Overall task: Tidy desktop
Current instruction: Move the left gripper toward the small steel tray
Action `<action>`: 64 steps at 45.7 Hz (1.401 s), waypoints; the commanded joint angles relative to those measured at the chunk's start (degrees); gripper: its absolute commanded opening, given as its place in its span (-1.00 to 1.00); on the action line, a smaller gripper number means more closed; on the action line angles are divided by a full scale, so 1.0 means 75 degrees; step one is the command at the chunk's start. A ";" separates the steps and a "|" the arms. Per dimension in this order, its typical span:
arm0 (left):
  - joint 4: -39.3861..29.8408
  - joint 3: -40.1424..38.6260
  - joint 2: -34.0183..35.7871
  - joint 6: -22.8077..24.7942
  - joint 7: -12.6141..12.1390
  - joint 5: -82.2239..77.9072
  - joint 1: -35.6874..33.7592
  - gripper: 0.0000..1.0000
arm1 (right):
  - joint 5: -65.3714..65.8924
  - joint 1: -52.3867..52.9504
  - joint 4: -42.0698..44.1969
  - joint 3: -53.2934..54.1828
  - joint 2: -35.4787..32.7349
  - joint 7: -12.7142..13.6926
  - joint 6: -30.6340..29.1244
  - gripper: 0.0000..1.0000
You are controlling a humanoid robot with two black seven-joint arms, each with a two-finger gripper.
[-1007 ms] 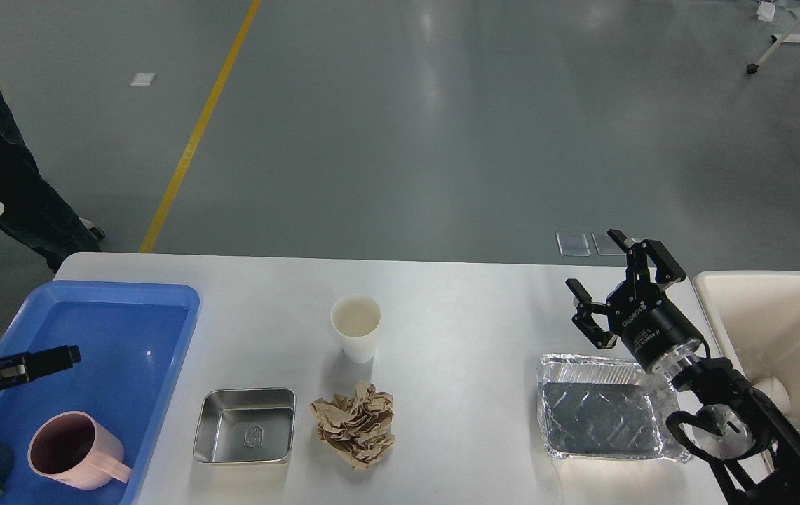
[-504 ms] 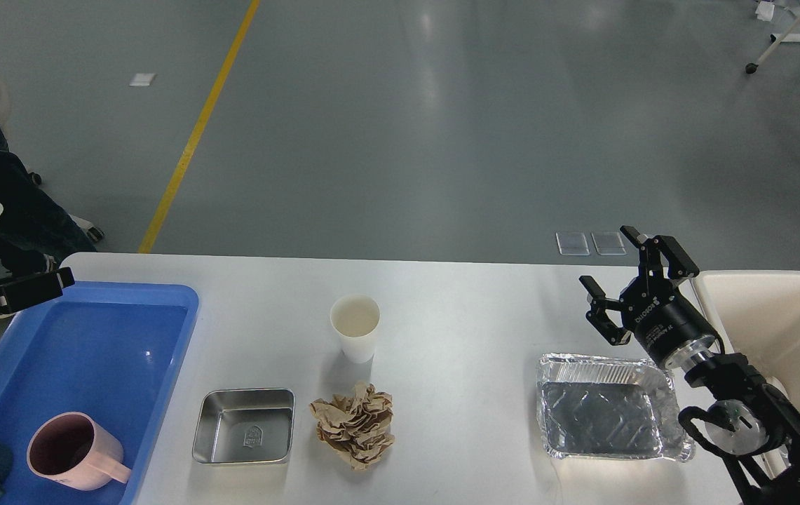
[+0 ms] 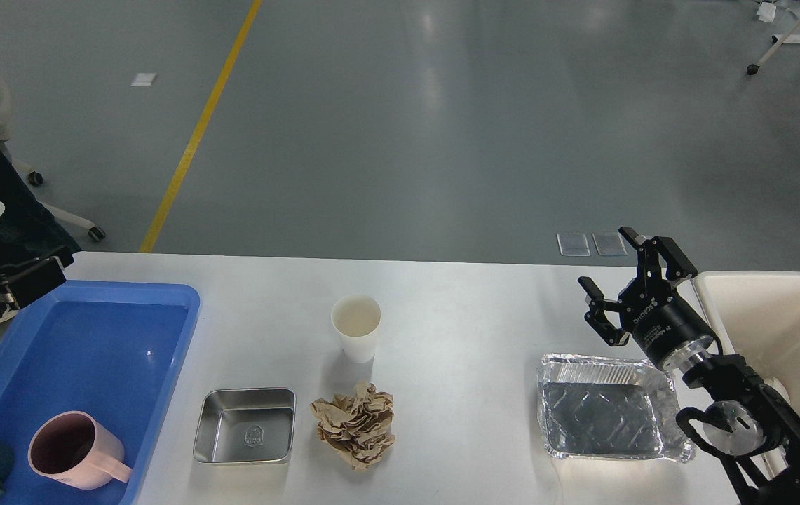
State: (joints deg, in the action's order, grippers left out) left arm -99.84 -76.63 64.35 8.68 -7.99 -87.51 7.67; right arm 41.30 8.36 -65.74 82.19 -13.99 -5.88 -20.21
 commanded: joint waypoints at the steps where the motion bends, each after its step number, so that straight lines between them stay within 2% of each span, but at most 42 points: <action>1: -0.0153 0.0735 0.0033 0.0014 0.0057 -0.0367 -0.0026 0.95 | 0.0001 0.0022 0.0000 -0.0001 0.0026 0.0011 0.0011 1.00; 5: -0.0154 0.1415 0.0092 0.0026 0.0127 -0.0390 -0.0178 0.95 | 0.0001 0.0022 0.0000 -0.0013 0.0003 0.0011 0.0058 1.00; 11: -0.0165 0.1850 0.0080 0.0026 0.0128 -0.0507 -0.0424 0.95 | 0.0001 0.0022 0.0000 -0.0013 -0.0009 0.0011 0.0069 1.00; 18: -0.0177 0.1874 0.0092 0.0073 0.0163 -0.0507 -0.0483 0.95 | 0.0001 0.0033 0.0000 -0.0013 -0.0009 0.0011 0.0069 1.00; 22: -0.0177 0.1874 0.0174 0.0365 0.0174 -0.0507 -0.0483 0.95 | 0.0001 0.0045 0.0000 -0.0118 -0.0021 0.0011 0.0116 1.00; 26: -0.0177 0.1874 0.0501 0.0904 0.0408 -0.0496 -0.0518 0.95 | 0.0001 0.0069 0.0023 -0.0154 -0.0044 0.0011 0.0187 1.00; 30: -0.0177 0.1874 0.0584 0.1115 0.0666 -0.0484 -0.0834 0.95 | 0.0001 0.0080 0.0023 -0.0154 -0.0032 0.0011 0.0198 1.00; 39: -0.0165 0.1874 0.0104 0.1139 0.0643 -0.0472 -0.1280 0.95 | 0.0001 0.0069 0.0035 -0.0154 -0.0044 0.0011 0.0198 1.00; 53: -0.0165 0.1862 -0.0306 0.1139 0.0397 -0.0484 -0.1303 0.95 | 0.0001 0.0069 0.0011 -0.0154 -0.0068 0.0011 0.0198 1.00; 59: -0.0154 0.1873 -0.0564 0.1186 -0.0024 -0.0461 -0.1537 0.95 | 0.0001 0.0069 0.0000 -0.0165 -0.0079 0.0011 0.0198 1.00; 64: -0.0130 0.1874 -0.1102 0.1595 -0.0458 -0.0449 -0.1877 0.95 | 0.0001 0.0069 0.0000 -0.0165 -0.0068 0.0011 0.0198 1.00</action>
State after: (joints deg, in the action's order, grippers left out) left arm -101.00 -62.63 59.75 17.94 -8.36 -90.99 -4.09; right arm 41.30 8.91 -65.73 80.95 -14.58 -5.80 -18.70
